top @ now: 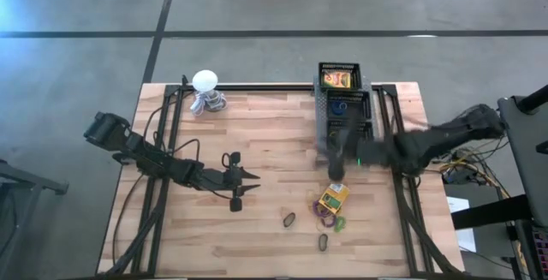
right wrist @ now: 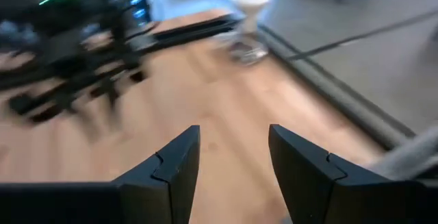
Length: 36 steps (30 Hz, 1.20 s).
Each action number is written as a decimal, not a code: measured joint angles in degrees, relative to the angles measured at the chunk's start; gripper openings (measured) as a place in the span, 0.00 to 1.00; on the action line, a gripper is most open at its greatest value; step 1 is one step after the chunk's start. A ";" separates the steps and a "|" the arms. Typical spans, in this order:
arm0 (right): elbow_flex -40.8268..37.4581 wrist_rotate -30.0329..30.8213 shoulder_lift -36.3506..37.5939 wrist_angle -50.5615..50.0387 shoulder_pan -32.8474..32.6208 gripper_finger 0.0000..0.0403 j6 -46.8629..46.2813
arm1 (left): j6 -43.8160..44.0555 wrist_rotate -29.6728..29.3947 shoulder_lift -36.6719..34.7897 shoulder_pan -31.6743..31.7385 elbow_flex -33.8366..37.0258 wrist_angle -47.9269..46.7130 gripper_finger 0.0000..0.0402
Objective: Pick & Place Office Desk Supplies
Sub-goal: Put the violet spring keychain into the middle black bin on the shelf
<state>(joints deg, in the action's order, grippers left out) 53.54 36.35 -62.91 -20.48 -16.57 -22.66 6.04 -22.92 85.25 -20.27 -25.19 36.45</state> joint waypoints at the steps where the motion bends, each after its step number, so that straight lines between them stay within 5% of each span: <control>1: 0.45 1.98 -1.56 -0.13 -3.55 0.42 -1.30 | 0.00 0.00 0.00 0.00 0.00 0.00 0.29; 5: 4.80 6.84 -9.75 -1.28 -14.90 0.42 -5.24 | 0.00 -0.02 0.00 0.00 0.01 0.01 0.29; 9: 13.71 5.35 -19.95 -12.35 -19.89 0.42 -13.09 | 0.02 -0.07 0.00 0.02 0.02 0.04 0.29; 14: 26.48 -7.10 -32.34 -33.06 -20.56 0.43 -23.95 | 0.44 -0.22 0.00 0.04 0.02 0.02 0.29; 18: 32.44 -17.34 -40.28 -40.77 -20.18 0.43 -19.46 | 0.44 -0.22 0.00 0.07 0.02 0.00 0.29; 27: 29.42 -28.26 -43.70 -35.86 -13.04 0.41 -7.94 | 0.44 -0.22 0.00 0.07 0.02 -0.24 0.29; 36: 22.37 -31.88 -43.70 -28.66 -12.69 0.39 -12.80 | 0.44 -0.22 0.02 0.07 0.04 -0.66 0.29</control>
<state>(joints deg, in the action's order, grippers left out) 75.92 4.47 -106.61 -49.13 -29.25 -35.46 6.48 -23.14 85.27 -20.21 -25.15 35.79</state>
